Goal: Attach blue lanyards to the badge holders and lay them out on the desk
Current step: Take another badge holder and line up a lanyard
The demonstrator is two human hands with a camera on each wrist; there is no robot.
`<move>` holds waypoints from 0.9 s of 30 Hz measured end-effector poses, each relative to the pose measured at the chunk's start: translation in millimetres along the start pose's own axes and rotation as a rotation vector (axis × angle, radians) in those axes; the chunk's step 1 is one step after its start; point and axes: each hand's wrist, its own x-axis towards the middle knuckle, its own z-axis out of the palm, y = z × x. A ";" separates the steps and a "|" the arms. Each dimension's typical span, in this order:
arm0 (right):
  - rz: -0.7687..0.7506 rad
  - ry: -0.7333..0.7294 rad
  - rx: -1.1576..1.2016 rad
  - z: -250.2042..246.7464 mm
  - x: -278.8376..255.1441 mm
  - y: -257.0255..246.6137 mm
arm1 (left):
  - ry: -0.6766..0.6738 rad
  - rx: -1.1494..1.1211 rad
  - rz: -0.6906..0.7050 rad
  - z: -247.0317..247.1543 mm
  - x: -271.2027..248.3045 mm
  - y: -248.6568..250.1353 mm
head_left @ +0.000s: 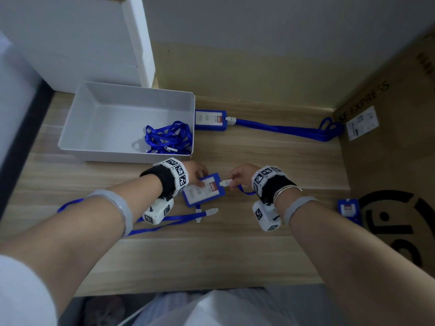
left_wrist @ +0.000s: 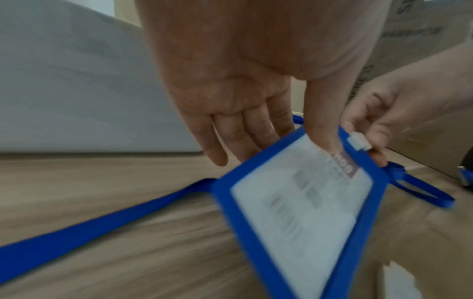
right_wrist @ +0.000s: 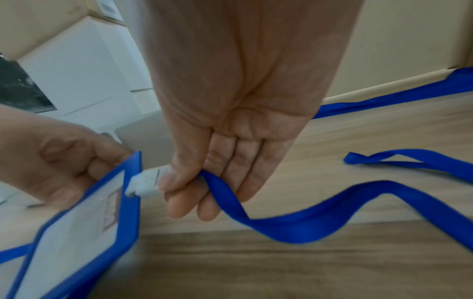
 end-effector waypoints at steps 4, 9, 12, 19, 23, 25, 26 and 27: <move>-0.059 0.016 0.051 0.7 -0.8 -9.3 | 0.009 -0.058 0.081 6.4 6.3 16.8; -0.055 0.021 0.089 0.5 -2.7 -6.4 | 0.011 -0.097 0.097 11.6 10.2 25.0; -0.075 0.021 0.151 3.2 -2.1 -3.3 | 0.013 -0.095 0.109 11.4 10.4 29.6; -0.129 0.010 0.153 2.3 -3.7 1.4 | 0.028 -0.080 0.156 11.4 16.3 32.9; -0.172 0.044 0.157 0.8 -6.3 4.7 | 0.020 -0.066 0.166 10.5 19.2 33.6; -0.172 0.054 0.161 1.4 -6.1 6.6 | 0.021 -0.074 0.164 10.9 20.4 34.1; -0.162 0.058 0.158 1.4 -5.9 7.1 | 0.023 -0.073 0.163 10.9 20.5 34.6; -0.148 0.058 0.156 1.2 -6.1 7.7 | 0.024 -0.077 0.162 10.9 20.7 34.8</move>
